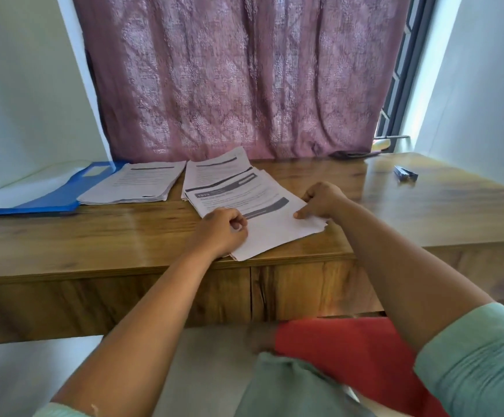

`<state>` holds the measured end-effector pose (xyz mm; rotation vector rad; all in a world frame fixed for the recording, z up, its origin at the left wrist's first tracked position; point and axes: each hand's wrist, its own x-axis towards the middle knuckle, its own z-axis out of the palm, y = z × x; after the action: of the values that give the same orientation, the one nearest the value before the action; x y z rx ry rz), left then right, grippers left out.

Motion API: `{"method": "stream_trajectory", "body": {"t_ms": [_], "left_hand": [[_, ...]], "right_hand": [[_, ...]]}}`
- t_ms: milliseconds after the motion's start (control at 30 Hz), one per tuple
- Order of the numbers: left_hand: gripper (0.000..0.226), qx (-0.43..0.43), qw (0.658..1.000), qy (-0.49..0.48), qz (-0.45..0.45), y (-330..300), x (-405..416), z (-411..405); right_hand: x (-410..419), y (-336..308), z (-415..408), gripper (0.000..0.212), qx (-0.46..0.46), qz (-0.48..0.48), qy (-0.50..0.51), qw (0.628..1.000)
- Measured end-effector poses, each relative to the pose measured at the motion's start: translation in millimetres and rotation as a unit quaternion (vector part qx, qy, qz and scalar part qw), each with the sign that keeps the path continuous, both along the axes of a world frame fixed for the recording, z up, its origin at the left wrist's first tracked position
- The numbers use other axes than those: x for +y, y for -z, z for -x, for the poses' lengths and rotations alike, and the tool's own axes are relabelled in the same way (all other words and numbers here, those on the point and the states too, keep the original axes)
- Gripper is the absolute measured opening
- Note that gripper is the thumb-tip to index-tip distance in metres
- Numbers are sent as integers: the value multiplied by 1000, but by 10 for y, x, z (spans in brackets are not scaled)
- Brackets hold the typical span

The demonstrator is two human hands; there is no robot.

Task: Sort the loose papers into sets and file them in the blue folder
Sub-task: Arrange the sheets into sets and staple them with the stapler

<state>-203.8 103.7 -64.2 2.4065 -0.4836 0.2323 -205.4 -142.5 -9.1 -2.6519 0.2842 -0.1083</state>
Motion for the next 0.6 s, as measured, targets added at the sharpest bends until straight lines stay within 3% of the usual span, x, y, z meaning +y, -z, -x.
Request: {"method": "stream_trajectory", "body": {"t_ms": [133,200,300,367,533,600], "left_hand": [[11,-6,1000,-1,-12,16,-12,-18],[13,-12,1000,0,-9,19,-16,-21],[15,-32,999,1,-14,24,-20,-27],[18,-28,999,-7,-24,27,-17,-20],[21,-9,999,-8,-50,-18,-54,-4],[20,24,998,1,-64,-101,-61,-25]], "right_hand": [[-5,-75,-49,30,-50,58,-31,997],[-1,-117,-75,34,-95,81,-59,990],[15,-185,-111,32,-142,40,-97,984],[29,-204,-152,32,-125,-3,-110,986],[-57,-98,-331,31,-54,43,-87,994],[-82,-19,-404,32,-25,-68,-91,993]]}}
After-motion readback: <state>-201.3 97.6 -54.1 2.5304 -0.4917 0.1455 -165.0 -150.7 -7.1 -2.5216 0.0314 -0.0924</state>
